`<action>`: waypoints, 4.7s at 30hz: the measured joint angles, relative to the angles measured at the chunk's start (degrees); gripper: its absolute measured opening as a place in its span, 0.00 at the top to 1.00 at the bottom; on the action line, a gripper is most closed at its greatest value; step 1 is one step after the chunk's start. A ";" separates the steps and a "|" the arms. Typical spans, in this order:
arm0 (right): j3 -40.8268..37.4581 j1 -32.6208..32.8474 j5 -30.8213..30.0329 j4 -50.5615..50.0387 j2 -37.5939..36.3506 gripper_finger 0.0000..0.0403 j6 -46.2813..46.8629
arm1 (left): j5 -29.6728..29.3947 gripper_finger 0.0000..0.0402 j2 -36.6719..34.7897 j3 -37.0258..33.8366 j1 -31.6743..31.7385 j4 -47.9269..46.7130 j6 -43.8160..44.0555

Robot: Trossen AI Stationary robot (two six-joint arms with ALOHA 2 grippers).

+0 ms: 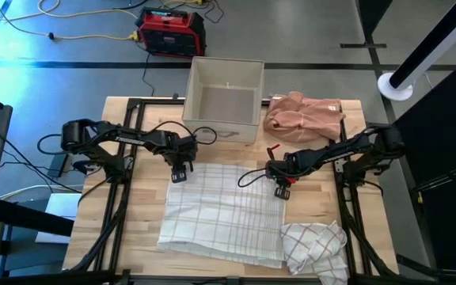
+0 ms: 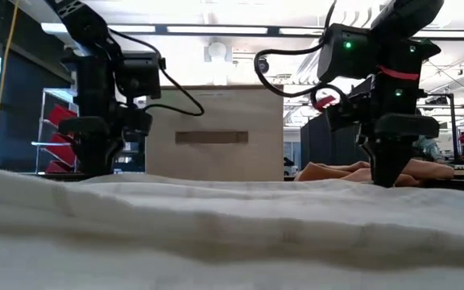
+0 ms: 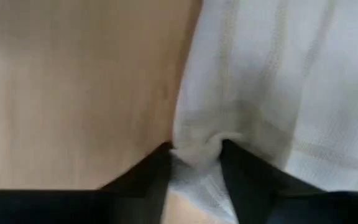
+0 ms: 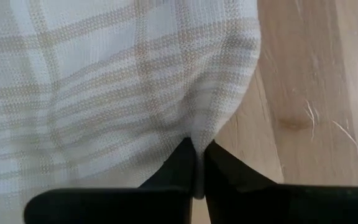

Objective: Fold towel
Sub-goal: Fold the white striped towel

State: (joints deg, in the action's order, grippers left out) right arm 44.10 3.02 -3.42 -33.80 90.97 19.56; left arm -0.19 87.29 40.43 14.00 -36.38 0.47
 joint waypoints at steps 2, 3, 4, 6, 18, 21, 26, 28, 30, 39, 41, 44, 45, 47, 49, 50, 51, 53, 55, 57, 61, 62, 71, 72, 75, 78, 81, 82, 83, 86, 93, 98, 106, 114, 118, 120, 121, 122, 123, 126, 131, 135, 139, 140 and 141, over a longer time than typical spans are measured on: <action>0.01 0.58 -0.66 0.06 -0.63 0.99 0.67 | -1.58 0.93 -1.49 0.74 -0.31 -3.23 1.88; 0.23 0.93 -0.95 0.15 -1.16 0.99 1.23 | -2.18 0.96 -2.46 1.02 -0.43 -5.57 3.49; 0.65 1.29 -1.28 0.09 -1.91 0.99 1.60 | -2.49 0.96 -3.69 1.51 -0.71 -7.71 5.22; 1.89 2.01 -2.72 -0.82 -3.96 0.99 2.49 | -4.10 0.96 -6.11 2.70 -1.50 -11.26 8.23; 16.44 4.02 -22.89 -19.07 -9.32 0.99 2.93 | -21.60 0.96 -19.16 8.99 -4.46 -21.12 13.37; 20.04 5.80 -17.94 -21.17 -9.35 0.99 1.29 | -20.34 0.96 -21.39 10.23 -7.21 -23.02 14.81; 19.80 11.77 -4.64 -16.60 -9.30 0.99 2.21 | -13.84 0.96 -22.89 9.32 -16.28 -24.22 19.33; 17.73 14.60 -2.13 -13.97 -8.81 0.99 4.15 | -12.45 0.96 -22.49 8.25 -20.93 -23.99 21.96; 15.63 17.15 -1.21 -11.30 -8.63 0.99 6.73 | -12.57 0.96 -22.08 7.48 -25.48 -23.74 25.48; 8.05 22.02 5.15 6.68 -7.66 0.99 13.65 | -8.06 0.96 -20.44 3.41 -39.25 -13.53 30.96; 7.34 22.53 8.24 9.40 -5.86 0.99 14.07 | -7.35 0.96 -19.61 3.18 -40.50 -12.39 31.41; 7.34 23.15 11.47 10.90 -2.83 0.99 13.73 | -5.79 0.96 -18.11 3.18 -41.56 -11.83 31.86; 7.34 23.34 12.70 11.31 -1.76 0.99 13.61 | -4.71 0.96 -17.60 3.16 -41.87 -11.38 31.76; 7.34 23.46 14.75 11.58 0.05 0.98 13.39 | -2.03 0.96 -16.44 3.16 -42.47 -10.54 30.39; 7.36 23.46 17.32 11.97 1.31 0.94 13.45 | 1.47 0.94 -15.04 3.16 -42.84 -9.49 29.23; 7.49 23.46 18.51 11.86 2.01 0.90 13.62 | 3.07 0.91 -14.19 3.16 -43.04 -9.32 29.01; 7.66 23.46 19.49 11.85 2.58 0.86 13.64 | 4.48 0.87 -13.41 3.16 -43.08 -9.43 29.01; 8.19 23.46 21.83 11.72 3.27 0.76 14.07 | 6.01 0.78 -11.86 3.16 -43.08 -9.58 29.78; 8.70 23.34 24.40 11.81 3.31 0.67 15.15 | 7.73 0.69 -10.54 3.14 -42.93 -9.67 30.70; 9.30 22.94 26.86 9.54 3.14 0.58 16.42 | 10.74 0.61 -9.99 3.14 -42.56 -9.78 30.82; 12.39 21.98 26.35 -0.24 1.09 0.49 18.05 | 18.93 0.50 -11.06 5.71 -41.06 -13.60 30.57; 13.30 21.82 25.00 -2.87 0.34 0.49 18.05 | 19.22 0.49 -11.65 7.21 -40.69 -15.62 30.77; 15.42 21.74 6.68 -5.88 -3.22 0.58 19.89 | -0.85 0.53 -18.20 11.27 -39.52 -14.05 28.98; 14.33 21.71 5.56 -3.96 -2.84 0.62 20.83 | -1.25 0.55 -18.22 9.67 -39.13 -11.17 29.45; 9.72 21.74 3.34 3.99 -1.67 0.78 24.21 | -0.77 0.65 -17.53 3.73 -38.96 -2.25 32.44; 5.74 21.76 -1.88 9.75 -1.67 0.96 30.15 | 3.19 0.78 -17.04 -1.50 -40.22 6.28 36.37; 1.98 21.71 -5.98 14.40 -1.68 0.97 35.50 | 5.31 0.92 -16.68 -5.20 -42.92 10.60 39.22; 0.67 21.71 -5.88 17.18 -1.68 0.98 36.04 | 5.35 0.95 -16.70 -6.02 -43.79 10.68 39.98; -0.68 21.71 -5.12 20.24 -1.68 0.98 36.17 | 5.49 0.98 -16.73 -6.65 -44.56 10.68 40.71; -3.95 21.72 -3.67 25.06 -1.58 1.00 36.97 | 5.49 0.97 -16.73 -8.38 -46.26 11.04 42.95; -6.40 18.56 -2.22 23.23 -1.37 1.00 36.43 | 1.86 0.99 -16.73 -15.32 -47.30 22.22 49.24; -6.34 10.97 -2.05 20.41 -1.51 1.00 31.57 | -1.13 1.00 -16.81 -18.05 -43.41 23.09 53.17; -3.77 -4.69 1.86 13.68 -1.53 1.00 25.35 | -0.37 1.00 -17.18 -17.98 -35.89 27.37 48.94; 16.13 -2.48 -2.55 -18.11 -2.30 1.00 26.55 | 7.88 1.00 -21.25 -9.66 -34.83 24.95 47.35; 23.16 0.57 -5.82 -26.54 -2.37 1.00 40.69 | 4.74 1.00 -23.99 -6.53 -36.77 18.08 45.92; 23.52 0.86 -1.75 -27.01 -2.36 0.99 44.29 | 2.93 1.00 -25.05 -6.61 -37.92 15.84 45.94; 23.41 0.87 -0.02 -27.17 -2.30 0.97 45.86 | 2.27 1.00 -25.54 -6.86 -38.56 15.39 45.94; 23.09 0.88 1.19 -27.25 -2.27 0.94 47.32 | 1.57 1.00 -25.88 -7.13 -39.26 14.67 45.92; 22.44 0.88 2.00 -27.22 -2.36 0.91 48.55 | 1.07 1.00 -26.14 -7.50 -39.84 14.11 45.88; 19.29 0.88 2.58 -27.27 -2.27 0.78 50.96 | 0.09 1.00 -26.22 -9.20 -41.09 13.81 45.81; 10.86 0.64 2.04 -19.71 -2.31 0.55 51.84 | -0.15 1.00 -26.12 -12.40 -42.34 13.59 46.64; 4.92 0.72 -0.71 -11.84 -2.27 0.46 54.71 | -0.15 1.00 -26.12 -14.56 -43.75 13.62 48.58; 1.70 0.77 -4.39 -6.92 -2.29 0.47 56.42 | -0.80 1.00 -26.12 -16.08 -45.33 14.09 49.77; 0.94 0.76 -4.74 -5.54 -2.28 0.49 56.27 | -1.29 1.00 -26.12 -16.59 -45.57 14.01 50.05; 0.23 0.77 -4.91 -4.17 -2.13 0.51 56.16 | -1.82 1.00 -26.12 -17.23 -45.78 14.01 50.42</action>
State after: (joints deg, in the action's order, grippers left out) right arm 44.32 3.79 -8.34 -37.97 88.84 75.72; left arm -2.01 61.17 23.20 -31.78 -22.38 50.90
